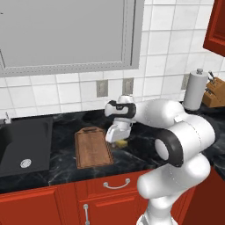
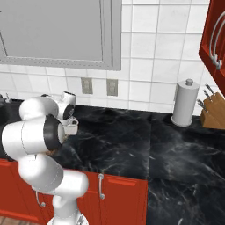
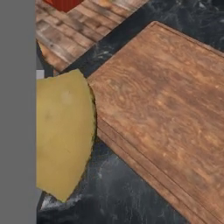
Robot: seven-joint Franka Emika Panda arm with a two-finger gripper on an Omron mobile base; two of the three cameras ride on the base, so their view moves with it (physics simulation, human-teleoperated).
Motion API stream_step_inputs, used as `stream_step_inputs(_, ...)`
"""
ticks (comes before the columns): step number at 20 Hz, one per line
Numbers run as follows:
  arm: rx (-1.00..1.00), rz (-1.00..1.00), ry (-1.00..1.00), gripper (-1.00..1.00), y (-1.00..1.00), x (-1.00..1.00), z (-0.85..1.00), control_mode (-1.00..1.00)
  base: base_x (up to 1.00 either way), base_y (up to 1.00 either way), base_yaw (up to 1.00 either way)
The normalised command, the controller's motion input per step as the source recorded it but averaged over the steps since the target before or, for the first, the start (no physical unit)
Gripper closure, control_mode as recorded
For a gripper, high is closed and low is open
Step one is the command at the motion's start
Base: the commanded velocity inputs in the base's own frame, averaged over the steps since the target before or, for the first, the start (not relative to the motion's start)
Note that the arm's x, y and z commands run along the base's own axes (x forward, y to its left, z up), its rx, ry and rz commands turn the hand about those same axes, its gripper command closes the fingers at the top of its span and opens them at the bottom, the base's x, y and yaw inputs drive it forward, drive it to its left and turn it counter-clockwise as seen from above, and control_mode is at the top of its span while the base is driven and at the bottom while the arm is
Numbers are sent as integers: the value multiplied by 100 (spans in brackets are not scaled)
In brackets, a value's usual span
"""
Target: Pick up the sponge from the counter and clean the cutting board by briefly scrubbing or pressing down on the cutting board. Once finished, release the sponge.
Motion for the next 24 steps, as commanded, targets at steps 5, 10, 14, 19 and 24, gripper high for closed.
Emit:
stream_step_inputs(5,-9,-19,0,100,-65,0,0,-100,0,0,0)
stream_step_inputs(10,-7,-17,0,100,-59,6,0,-100,0,0,0)
stream_step_inputs(14,-6,-14,1,100,-50,31,-5,-100,0,0,0)
stream_step_inputs(19,-5,-8,7,100,-28,46,-28,-100,0,0,0)
stream_step_inputs(24,0,-1,12,100,-5,44,-28,-100,0,0,0)
